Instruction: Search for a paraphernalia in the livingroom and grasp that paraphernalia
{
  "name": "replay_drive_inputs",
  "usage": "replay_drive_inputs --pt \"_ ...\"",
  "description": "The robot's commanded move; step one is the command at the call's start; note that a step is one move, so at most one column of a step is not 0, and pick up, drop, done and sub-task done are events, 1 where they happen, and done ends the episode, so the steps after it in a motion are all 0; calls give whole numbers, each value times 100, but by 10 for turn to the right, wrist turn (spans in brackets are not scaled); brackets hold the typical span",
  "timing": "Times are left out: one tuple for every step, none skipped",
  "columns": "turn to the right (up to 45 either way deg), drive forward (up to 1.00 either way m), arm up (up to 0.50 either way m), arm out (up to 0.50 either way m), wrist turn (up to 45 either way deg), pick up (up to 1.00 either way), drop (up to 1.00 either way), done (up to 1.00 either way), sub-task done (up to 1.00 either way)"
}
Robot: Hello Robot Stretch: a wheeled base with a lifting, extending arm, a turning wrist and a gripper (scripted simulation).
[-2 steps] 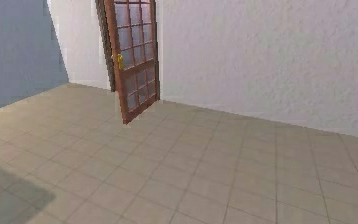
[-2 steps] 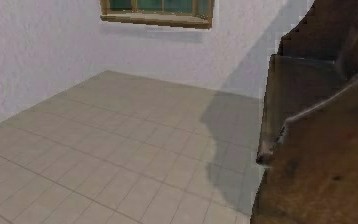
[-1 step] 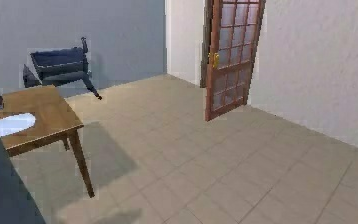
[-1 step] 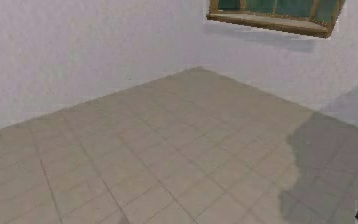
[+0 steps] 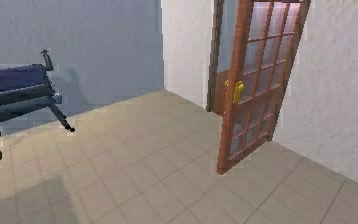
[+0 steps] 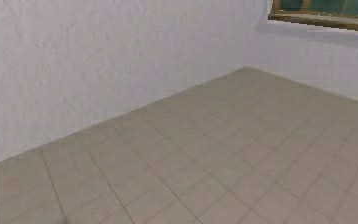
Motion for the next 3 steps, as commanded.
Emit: replay_drive_inputs --pt "0 30 0 0 0 0 0 0 0" --pt "-450 0 0 0 0 0 0 0 0" --pt "0 100 0 0 0 0 0 0 0"
